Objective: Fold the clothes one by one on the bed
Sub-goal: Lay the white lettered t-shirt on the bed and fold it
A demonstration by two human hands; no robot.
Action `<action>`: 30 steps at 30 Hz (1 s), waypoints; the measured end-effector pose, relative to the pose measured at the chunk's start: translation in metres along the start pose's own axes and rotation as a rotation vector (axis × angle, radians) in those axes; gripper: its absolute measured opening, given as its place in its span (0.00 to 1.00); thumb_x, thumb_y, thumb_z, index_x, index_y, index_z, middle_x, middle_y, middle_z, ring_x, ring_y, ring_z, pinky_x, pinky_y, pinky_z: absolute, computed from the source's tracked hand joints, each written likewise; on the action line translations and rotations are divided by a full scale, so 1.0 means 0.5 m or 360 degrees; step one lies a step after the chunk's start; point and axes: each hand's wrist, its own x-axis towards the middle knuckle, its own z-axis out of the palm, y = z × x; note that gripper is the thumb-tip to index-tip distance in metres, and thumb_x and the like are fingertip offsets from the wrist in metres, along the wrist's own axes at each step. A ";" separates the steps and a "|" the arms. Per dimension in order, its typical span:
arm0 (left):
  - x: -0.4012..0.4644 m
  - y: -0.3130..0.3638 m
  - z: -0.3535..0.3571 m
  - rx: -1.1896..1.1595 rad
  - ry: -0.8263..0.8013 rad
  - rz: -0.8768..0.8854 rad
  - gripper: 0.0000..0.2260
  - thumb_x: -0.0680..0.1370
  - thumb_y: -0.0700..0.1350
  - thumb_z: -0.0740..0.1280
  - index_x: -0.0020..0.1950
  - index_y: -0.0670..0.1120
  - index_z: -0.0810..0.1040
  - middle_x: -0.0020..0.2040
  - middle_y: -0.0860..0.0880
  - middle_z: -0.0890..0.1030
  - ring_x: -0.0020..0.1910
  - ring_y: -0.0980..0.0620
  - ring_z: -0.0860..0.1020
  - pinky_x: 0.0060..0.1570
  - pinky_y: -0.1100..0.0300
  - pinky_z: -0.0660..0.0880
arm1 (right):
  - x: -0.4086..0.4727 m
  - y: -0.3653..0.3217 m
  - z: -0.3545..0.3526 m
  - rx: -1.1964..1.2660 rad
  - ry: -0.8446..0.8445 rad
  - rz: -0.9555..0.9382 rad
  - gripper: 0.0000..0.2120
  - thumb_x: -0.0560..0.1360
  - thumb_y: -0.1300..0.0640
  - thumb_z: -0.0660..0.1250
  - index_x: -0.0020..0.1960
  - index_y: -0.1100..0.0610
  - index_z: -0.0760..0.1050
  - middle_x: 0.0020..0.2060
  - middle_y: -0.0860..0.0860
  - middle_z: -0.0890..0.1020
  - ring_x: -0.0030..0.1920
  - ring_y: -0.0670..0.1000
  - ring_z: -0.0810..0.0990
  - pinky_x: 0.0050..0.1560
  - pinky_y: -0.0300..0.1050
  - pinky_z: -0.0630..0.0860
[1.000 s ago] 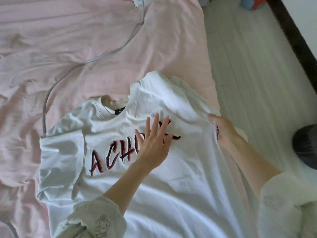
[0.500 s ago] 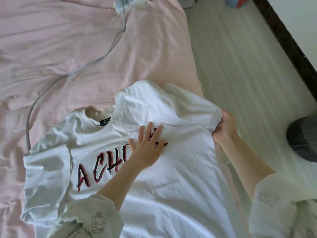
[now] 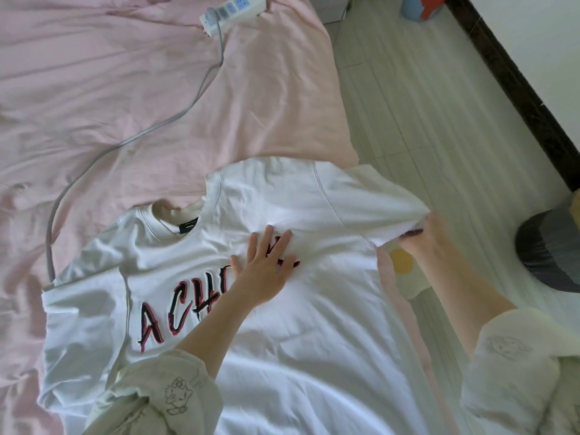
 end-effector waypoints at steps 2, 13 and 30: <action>-0.006 0.001 0.007 0.0009 0.0061 0.0010 0.23 0.81 0.58 0.47 0.74 0.65 0.43 0.77 0.58 0.38 0.76 0.52 0.36 0.71 0.38 0.39 | -0.005 0.008 -0.022 0.0091 0.0124 0.0065 0.13 0.77 0.64 0.53 0.56 0.59 0.73 0.46 0.55 0.80 0.40 0.54 0.79 0.34 0.43 0.80; -0.131 -0.060 0.067 0.0044 0.0400 -0.0009 0.28 0.76 0.63 0.35 0.76 0.59 0.40 0.78 0.53 0.42 0.77 0.48 0.41 0.74 0.47 0.41 | -0.248 0.144 0.102 -0.1208 -0.0826 -0.1230 0.12 0.72 0.63 0.60 0.51 0.54 0.79 0.41 0.40 0.81 0.42 0.34 0.76 0.46 0.29 0.69; -0.519 -0.179 0.304 0.0093 0.0229 -0.0231 0.30 0.74 0.60 0.34 0.77 0.57 0.42 0.77 0.54 0.38 0.77 0.49 0.38 0.73 0.45 0.40 | -0.364 0.502 -0.334 -0.2993 -0.0927 -0.2130 0.20 0.73 0.56 0.54 0.61 0.57 0.76 0.65 0.57 0.75 0.67 0.57 0.69 0.66 0.54 0.60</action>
